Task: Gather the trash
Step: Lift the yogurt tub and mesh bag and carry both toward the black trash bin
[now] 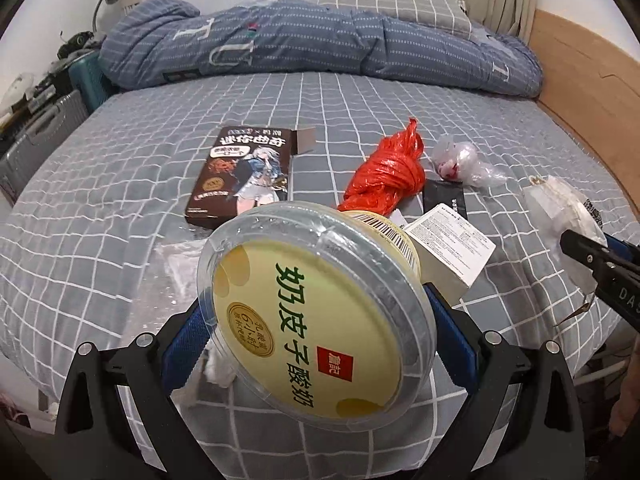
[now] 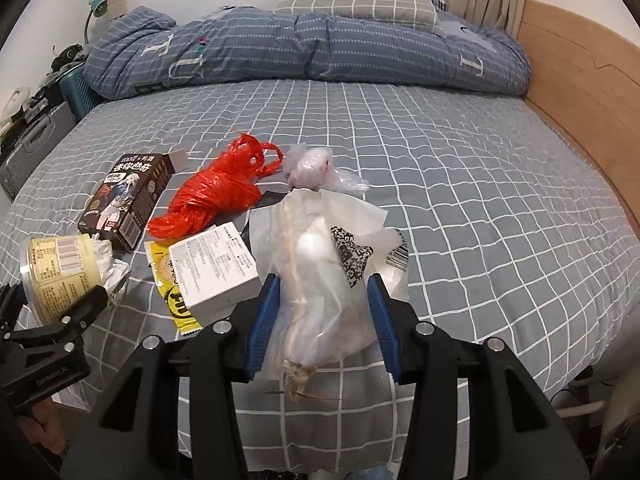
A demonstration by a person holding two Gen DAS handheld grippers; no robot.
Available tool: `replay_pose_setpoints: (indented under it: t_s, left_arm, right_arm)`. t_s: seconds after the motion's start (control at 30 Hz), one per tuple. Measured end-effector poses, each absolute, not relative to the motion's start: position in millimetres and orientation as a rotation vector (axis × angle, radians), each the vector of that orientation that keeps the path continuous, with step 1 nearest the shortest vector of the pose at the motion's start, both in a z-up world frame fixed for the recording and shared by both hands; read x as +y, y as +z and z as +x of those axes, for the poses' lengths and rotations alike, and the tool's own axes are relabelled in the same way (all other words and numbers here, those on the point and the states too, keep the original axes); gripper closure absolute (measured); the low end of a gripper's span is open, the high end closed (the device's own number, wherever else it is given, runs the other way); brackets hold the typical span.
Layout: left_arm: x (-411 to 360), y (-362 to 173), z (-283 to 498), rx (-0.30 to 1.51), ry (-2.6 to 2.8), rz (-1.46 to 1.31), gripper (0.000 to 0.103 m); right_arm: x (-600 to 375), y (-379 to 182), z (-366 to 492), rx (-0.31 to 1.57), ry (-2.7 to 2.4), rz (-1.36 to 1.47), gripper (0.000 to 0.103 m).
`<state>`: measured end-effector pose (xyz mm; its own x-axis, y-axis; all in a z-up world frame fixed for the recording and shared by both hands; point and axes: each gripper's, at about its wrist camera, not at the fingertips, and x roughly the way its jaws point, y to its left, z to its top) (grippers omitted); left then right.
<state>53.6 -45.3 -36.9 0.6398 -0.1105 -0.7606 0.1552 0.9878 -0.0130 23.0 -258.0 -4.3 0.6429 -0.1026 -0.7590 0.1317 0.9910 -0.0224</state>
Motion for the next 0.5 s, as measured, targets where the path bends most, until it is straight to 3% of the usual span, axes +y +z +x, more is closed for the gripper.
replay_pose_setpoints:
  t_s: [0.5]
  left_arm:
    - [-29,-18,16,0.847,-0.173,0.025,0.008]
  right_arm:
    - [-232,12,-11,0.816,-0.112,0.018,0.06]
